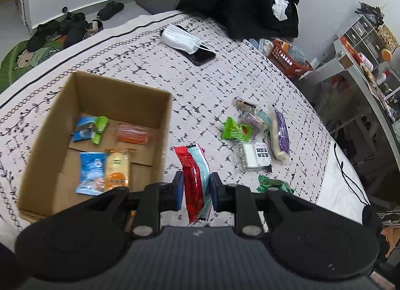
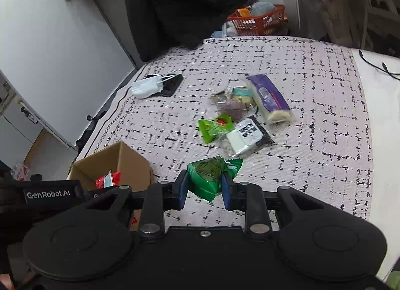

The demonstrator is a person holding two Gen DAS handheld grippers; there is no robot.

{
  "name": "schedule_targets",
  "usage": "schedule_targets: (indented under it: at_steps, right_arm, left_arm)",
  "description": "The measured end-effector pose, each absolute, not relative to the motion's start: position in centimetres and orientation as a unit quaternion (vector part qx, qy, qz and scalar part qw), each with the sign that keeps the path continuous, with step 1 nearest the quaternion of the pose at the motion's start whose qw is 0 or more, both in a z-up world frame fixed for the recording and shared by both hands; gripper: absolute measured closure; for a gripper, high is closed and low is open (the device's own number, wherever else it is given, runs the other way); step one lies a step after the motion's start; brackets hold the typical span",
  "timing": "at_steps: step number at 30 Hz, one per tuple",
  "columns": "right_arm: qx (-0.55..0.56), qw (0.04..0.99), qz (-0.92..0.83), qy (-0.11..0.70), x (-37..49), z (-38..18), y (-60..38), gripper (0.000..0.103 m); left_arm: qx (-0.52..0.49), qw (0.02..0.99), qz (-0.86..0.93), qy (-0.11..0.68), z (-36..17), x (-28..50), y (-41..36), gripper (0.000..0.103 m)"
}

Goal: Organize snacks
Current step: 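Carry both packets into the cardboard box and open both grippers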

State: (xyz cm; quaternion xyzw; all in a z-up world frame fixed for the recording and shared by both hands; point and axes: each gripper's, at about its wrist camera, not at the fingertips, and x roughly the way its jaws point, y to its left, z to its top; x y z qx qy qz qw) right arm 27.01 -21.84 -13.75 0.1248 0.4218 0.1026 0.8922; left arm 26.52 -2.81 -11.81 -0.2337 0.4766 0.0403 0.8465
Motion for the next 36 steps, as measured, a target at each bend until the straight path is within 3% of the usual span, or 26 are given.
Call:
schedule_targets:
  at_steps: [36]
  right_arm:
    - [0.051, 0.894, 0.173, 0.41, 27.2, -12.6, -8.5, 0.076]
  left_arm:
    - [-0.259, 0.824, 0.081, 0.497, -14.8, 25.1, 10.0, 0.078]
